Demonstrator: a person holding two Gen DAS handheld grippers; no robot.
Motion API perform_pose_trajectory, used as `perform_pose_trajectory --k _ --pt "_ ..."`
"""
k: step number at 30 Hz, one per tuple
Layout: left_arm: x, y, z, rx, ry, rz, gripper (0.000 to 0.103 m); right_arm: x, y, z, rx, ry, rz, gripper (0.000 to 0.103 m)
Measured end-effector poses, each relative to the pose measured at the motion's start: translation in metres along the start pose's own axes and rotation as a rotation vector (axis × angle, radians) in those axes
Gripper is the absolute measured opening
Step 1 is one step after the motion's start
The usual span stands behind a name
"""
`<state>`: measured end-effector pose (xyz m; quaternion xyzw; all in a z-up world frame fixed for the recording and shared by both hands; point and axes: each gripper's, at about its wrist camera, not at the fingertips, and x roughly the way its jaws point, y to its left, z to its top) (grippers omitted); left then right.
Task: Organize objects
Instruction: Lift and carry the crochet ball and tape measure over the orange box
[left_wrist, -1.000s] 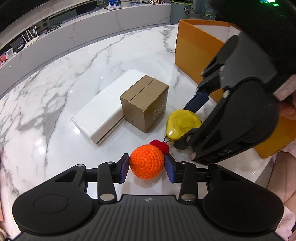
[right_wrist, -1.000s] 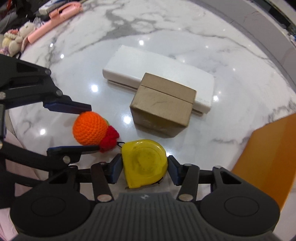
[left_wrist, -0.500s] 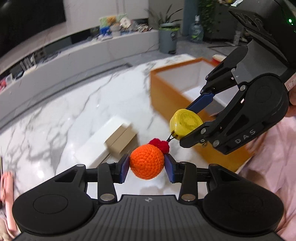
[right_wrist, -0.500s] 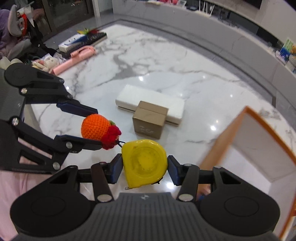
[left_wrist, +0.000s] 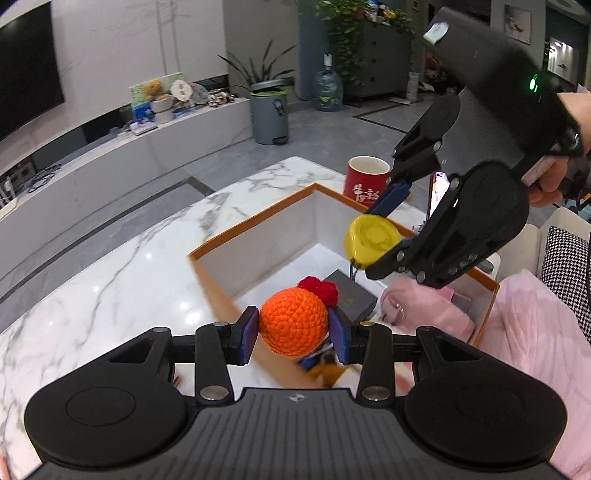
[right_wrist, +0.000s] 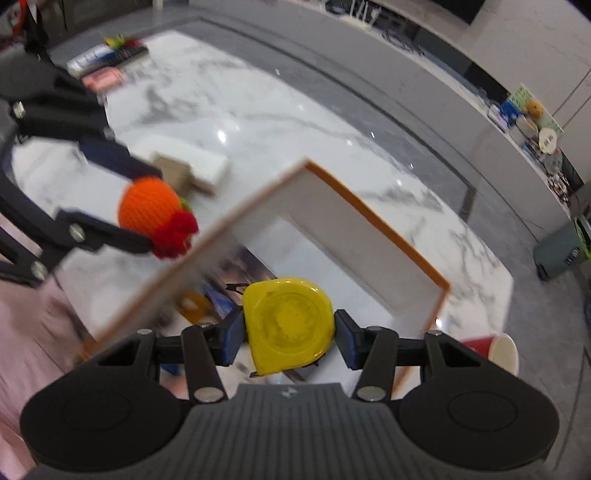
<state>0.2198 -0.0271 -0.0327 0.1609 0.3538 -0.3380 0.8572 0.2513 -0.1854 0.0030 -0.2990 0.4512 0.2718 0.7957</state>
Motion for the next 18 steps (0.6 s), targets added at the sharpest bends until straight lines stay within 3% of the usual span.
perform_pose_trajectory --k 8,18 --pt "0.058 -0.008 0.013 0.026 0.078 -0.025 0.046 0.054 -0.022 -0.019 -0.009 0.090 0.033 0.054" --pt "0.089 -0.008 0.013 0.033 0.133 -0.042 0.046 0.099 -0.019 -0.029 -0.042 0.124 0.097 0.054"
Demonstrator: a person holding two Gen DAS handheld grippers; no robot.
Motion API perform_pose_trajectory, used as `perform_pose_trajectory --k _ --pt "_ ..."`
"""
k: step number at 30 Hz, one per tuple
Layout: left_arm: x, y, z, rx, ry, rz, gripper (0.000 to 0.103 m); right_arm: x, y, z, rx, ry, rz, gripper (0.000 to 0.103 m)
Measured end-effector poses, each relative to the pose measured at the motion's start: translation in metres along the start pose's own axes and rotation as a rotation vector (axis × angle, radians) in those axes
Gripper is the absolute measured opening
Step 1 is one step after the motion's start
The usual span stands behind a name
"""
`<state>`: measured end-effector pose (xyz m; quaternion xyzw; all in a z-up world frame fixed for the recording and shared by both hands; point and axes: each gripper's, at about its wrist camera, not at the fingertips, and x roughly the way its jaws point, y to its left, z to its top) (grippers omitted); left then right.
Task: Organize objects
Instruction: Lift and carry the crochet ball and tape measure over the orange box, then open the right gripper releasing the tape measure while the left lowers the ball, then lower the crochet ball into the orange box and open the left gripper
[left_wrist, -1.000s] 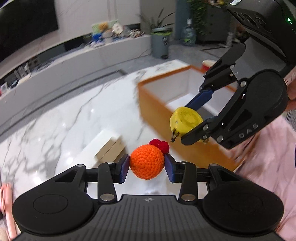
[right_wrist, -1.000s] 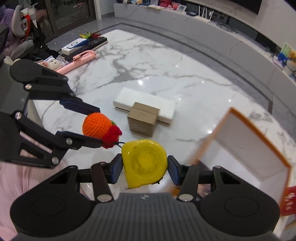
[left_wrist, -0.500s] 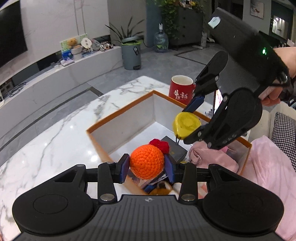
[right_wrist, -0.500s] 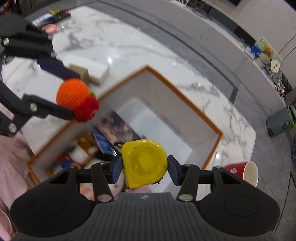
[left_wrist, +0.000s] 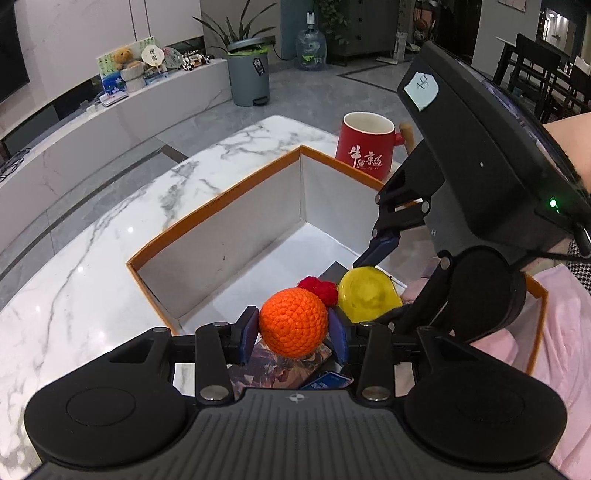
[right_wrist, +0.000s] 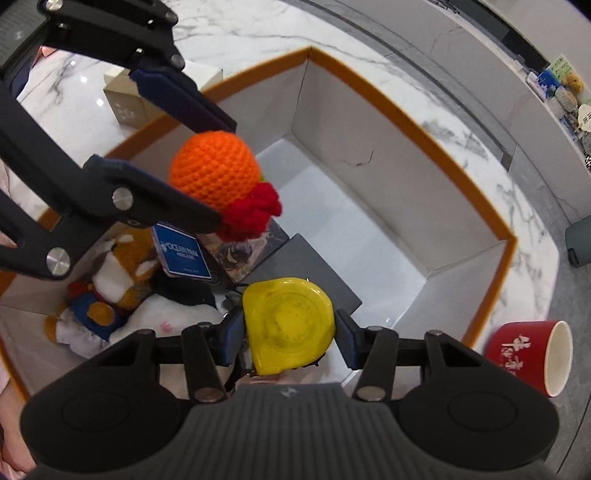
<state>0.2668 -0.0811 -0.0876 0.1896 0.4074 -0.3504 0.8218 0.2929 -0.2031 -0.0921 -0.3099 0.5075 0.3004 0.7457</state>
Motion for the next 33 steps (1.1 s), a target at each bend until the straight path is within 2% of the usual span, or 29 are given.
perform_pose_trajectory --k 6,11,20,25,29,33 --pt "0.012 -0.002 0.002 0.008 0.021 -0.012 0.046 0.013 -0.003 -0.003 -0.012 0.023 0.012 0.054" --pt "0.017 -0.004 0.005 0.017 0.028 -0.017 0.046 0.019 -0.004 -0.007 -0.010 0.041 0.056 0.054" --pt "0.024 -0.010 0.017 0.035 0.029 -0.031 0.046 -0.001 -0.005 -0.014 -0.021 0.011 0.057 0.055" --pt "0.034 -0.015 0.027 0.028 0.038 -0.027 0.046 -0.034 -0.008 -0.021 -0.040 -0.050 0.013 0.055" --pt "0.039 -0.024 0.037 0.036 0.042 -0.062 0.046 -0.049 -0.012 -0.027 -0.064 -0.036 -0.065 0.054" --pt "0.047 -0.034 0.047 0.067 0.051 -0.080 0.046 -0.065 -0.017 -0.036 -0.092 -0.045 -0.082 0.051"
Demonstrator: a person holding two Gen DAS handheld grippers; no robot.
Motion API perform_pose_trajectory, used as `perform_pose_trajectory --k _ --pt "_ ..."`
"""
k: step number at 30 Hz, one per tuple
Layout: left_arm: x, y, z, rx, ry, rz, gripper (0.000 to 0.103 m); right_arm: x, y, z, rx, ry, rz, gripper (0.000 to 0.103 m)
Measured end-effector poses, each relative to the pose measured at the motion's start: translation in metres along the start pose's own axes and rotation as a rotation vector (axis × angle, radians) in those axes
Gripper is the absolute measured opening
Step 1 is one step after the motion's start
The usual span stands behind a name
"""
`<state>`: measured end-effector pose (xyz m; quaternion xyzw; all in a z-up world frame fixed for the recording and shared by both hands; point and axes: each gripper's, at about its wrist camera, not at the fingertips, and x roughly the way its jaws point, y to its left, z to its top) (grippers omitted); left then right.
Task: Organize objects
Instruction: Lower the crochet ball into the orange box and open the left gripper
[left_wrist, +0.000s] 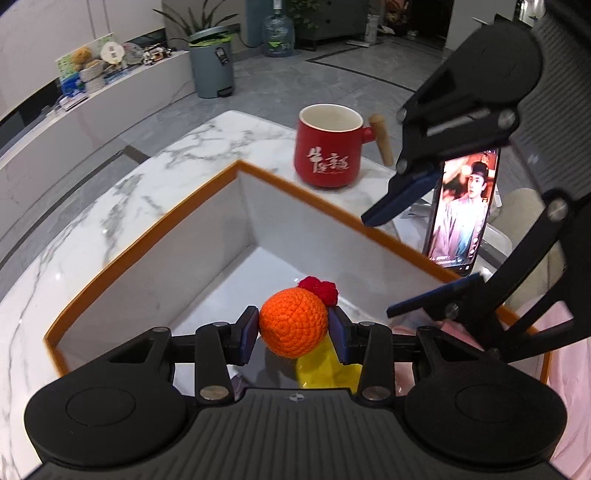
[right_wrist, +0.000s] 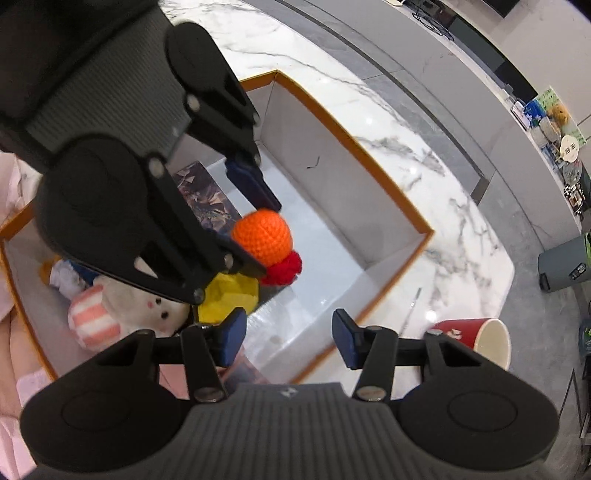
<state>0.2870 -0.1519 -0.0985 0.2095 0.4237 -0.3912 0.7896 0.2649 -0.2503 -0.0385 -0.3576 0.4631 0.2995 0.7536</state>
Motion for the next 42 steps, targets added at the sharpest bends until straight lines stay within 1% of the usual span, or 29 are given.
perform_pose_trajectory --k 1,3,4,5,8,10,11,14,16,18,23,29,34,37,42 --pt "0.003 -0.002 0.002 0.004 0.003 -0.008 0.046 -0.004 -0.001 -0.002 0.002 -0.001 -0.010 0.051" --pt "0.010 -0.007 0.007 0.013 0.013 -0.028 0.046 -0.009 -0.005 -0.008 0.010 -0.003 -0.020 0.045" --pt "0.013 -0.010 0.009 0.019 0.015 -0.034 0.046 -0.007 -0.017 -0.010 0.016 -0.003 -0.022 0.044" --pt "0.016 -0.013 0.010 0.026 0.018 -0.043 0.046 -0.007 -0.018 -0.012 0.019 -0.002 -0.024 0.043" --pt "0.027 -0.017 0.012 0.036 0.025 -0.051 0.046 -0.003 -0.018 -0.006 0.024 -0.006 -0.030 0.043" --pt "0.033 -0.017 0.011 0.031 0.034 -0.073 0.046 -0.002 -0.018 -0.010 0.020 -0.003 -0.040 0.042" --pt "0.035 -0.017 0.010 0.027 0.045 -0.079 0.046 0.004 -0.026 -0.010 0.025 -0.001 -0.035 0.042" --pt "0.039 -0.016 0.009 0.028 0.070 -0.096 0.047 0.003 -0.028 -0.015 0.060 -0.008 -0.007 0.043" --pt "0.041 -0.015 0.008 0.016 0.075 -0.108 0.047 0.006 -0.029 -0.015 0.062 -0.009 -0.003 0.043" --pt "0.044 -0.014 0.008 -0.001 0.087 -0.116 0.047 0.000 -0.024 -0.017 0.062 -0.006 -0.004 0.043" --pt "0.048 -0.013 0.006 -0.028 0.122 -0.145 0.048 0.012 -0.028 -0.017 0.066 -0.006 0.006 0.043" --pt "0.042 -0.014 0.004 -0.034 0.123 -0.151 0.048 0.016 -0.029 -0.019 0.069 -0.005 0.010 0.043" --pt "0.028 -0.010 0.000 -0.038 0.110 -0.128 0.048 0.009 -0.024 -0.019 0.075 -0.015 0.016 0.043" --pt "0.014 -0.006 -0.002 -0.046 0.085 -0.113 0.048 0.003 -0.020 -0.017 0.074 -0.016 0.009 0.043" --pt "-0.023 -0.002 -0.008 -0.058 0.013 -0.081 0.048 -0.012 -0.014 -0.010 0.094 -0.036 0.014 0.043"
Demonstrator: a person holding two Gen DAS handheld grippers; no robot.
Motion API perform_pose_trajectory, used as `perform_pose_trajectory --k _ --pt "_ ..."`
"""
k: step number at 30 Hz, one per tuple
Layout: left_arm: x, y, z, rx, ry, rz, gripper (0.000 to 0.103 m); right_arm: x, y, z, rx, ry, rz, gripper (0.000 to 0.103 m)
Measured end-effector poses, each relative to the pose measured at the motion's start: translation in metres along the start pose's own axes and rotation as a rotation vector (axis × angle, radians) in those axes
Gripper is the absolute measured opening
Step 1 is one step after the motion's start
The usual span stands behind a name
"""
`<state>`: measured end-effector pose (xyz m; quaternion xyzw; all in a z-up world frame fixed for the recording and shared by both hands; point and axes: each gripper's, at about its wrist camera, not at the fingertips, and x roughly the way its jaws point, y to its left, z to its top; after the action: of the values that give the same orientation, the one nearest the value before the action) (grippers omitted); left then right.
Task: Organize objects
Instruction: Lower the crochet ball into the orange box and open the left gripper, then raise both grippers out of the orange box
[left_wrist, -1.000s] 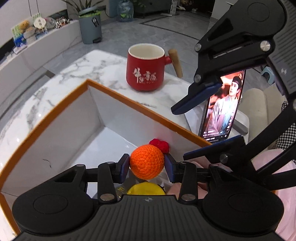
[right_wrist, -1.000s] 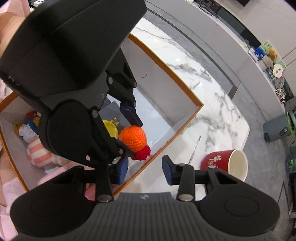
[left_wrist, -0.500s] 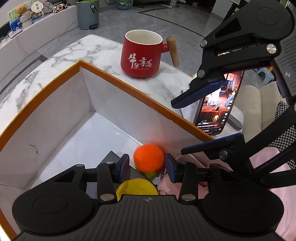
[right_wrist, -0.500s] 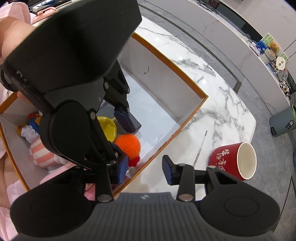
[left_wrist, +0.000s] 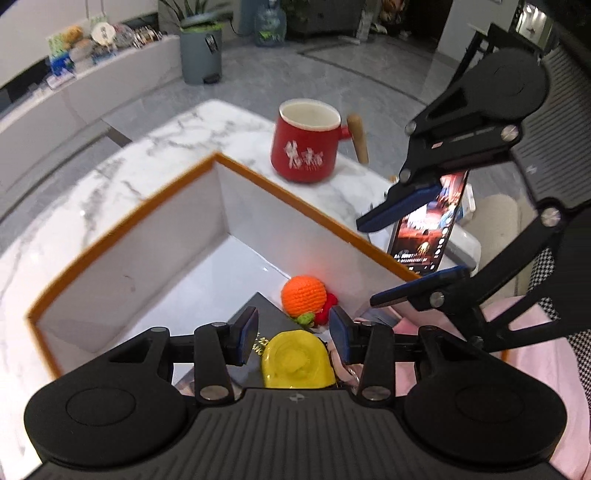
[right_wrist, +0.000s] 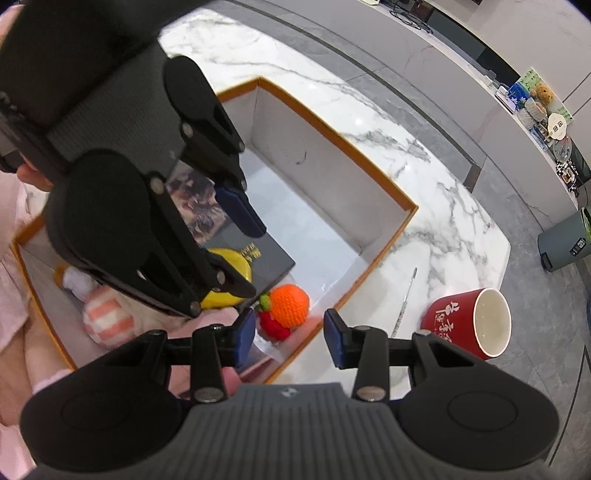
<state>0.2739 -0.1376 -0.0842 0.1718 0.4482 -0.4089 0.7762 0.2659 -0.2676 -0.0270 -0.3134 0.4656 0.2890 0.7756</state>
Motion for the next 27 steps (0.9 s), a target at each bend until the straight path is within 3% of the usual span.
perform_pose_trajectory --k 8,15,21,27 --pt "-0.067 -0.004 -0.020 0.011 -0.090 0.071 0.048 -0.029 0.028 0.022 -0.025 -0.031 0.002 0.043" --pt "-0.113 0.006 -0.049 -0.002 -0.131 0.184 0.049 -0.045 0.063 0.043 -0.068 -0.060 0.011 0.043" --pt "-0.147 0.038 -0.090 -0.100 -0.137 0.320 0.049 -0.050 0.094 0.061 -0.040 -0.135 0.055 0.043" --pt "-0.162 0.067 -0.131 -0.209 -0.127 0.400 0.049 -0.044 0.118 0.085 0.066 -0.229 0.119 0.044"
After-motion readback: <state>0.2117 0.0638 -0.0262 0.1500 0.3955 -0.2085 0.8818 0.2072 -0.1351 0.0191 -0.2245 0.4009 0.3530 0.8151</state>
